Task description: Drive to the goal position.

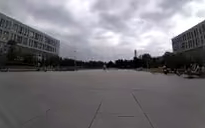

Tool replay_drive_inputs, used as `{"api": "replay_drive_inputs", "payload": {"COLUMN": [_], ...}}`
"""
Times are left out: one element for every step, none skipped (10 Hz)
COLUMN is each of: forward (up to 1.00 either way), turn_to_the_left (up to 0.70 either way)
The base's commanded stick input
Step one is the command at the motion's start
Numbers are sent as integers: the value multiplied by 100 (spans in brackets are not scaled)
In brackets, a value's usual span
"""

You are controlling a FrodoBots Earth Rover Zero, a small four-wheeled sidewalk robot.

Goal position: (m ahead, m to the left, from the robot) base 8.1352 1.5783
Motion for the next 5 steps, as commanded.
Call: {"api": "replay_drive_inputs", "payload": {"forward": [70,70,70,70,70], "turn_to_the_left": [0,0,0,0,0]}}
